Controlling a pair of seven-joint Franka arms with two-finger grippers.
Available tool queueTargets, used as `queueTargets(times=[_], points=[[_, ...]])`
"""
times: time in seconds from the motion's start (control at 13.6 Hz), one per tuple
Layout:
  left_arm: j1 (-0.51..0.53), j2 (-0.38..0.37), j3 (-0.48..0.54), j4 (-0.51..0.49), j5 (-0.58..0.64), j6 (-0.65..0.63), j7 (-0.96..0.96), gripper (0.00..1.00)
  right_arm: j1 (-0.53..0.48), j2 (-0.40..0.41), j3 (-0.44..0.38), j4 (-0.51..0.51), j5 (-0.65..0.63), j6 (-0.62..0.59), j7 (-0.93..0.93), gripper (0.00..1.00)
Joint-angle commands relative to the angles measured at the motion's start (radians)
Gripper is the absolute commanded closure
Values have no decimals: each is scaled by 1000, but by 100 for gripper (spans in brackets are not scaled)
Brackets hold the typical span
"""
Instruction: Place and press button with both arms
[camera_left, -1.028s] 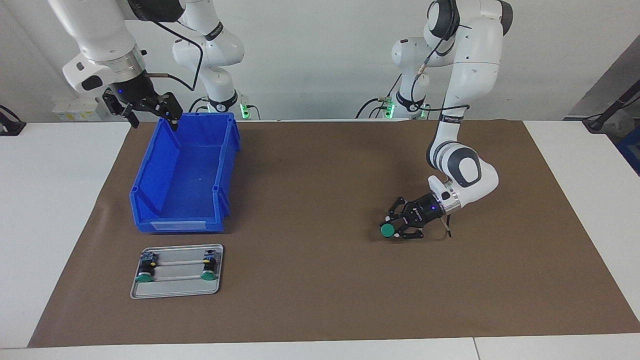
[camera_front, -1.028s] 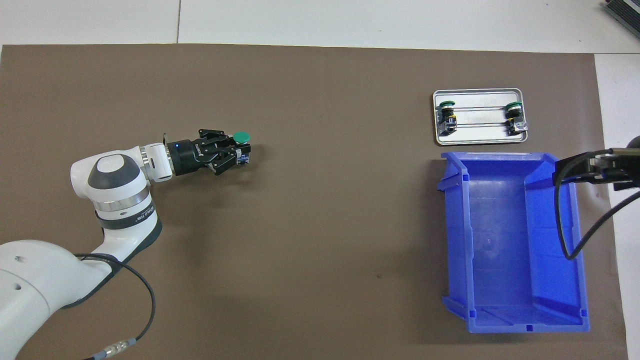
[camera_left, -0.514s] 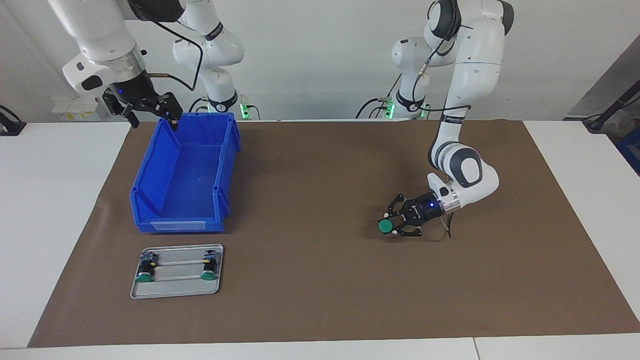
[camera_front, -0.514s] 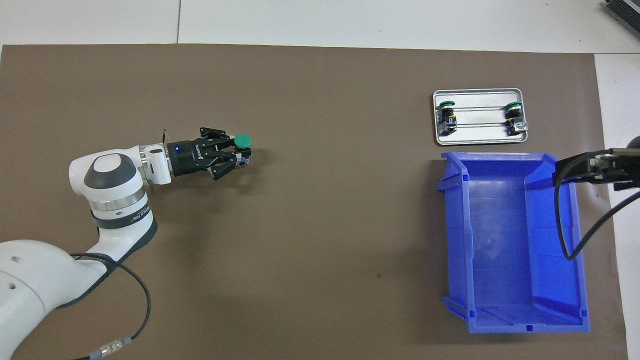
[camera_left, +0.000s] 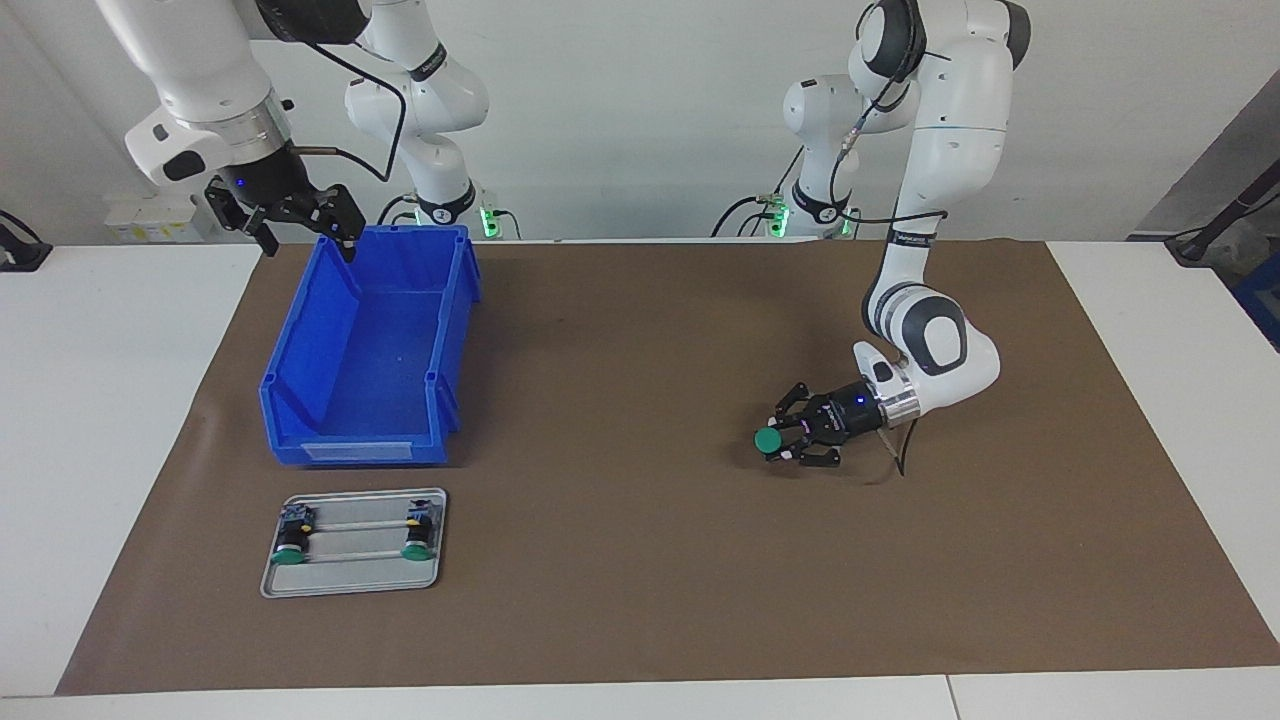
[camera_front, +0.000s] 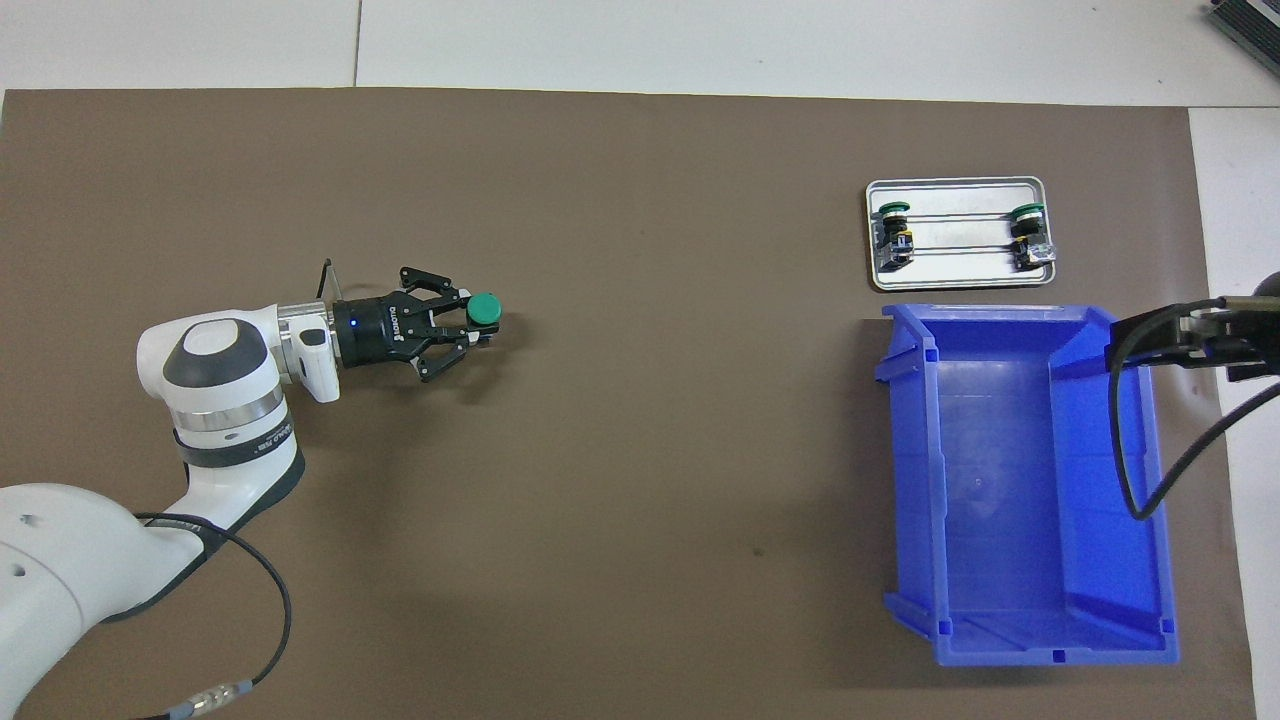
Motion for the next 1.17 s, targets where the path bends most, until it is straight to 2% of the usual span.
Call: queueTargets(times=[0.0,0.22,0.51,1.1], points=[[69,-21,-9,-53,4,-84,41,100,-15,-15,11,-12,21,-6,-24,0],[118,6,-6,-61,1,-198,40,100,-15,-17,11,-12,21,-6,-24,0],[147,54,-5,-67,1,-270,46,100,-15,-15,11,-12,21,-6,-24,0],[158,57,-3,-76,3,-310,87,100,-15,-15,11,-12,21,-6,-24,0]])
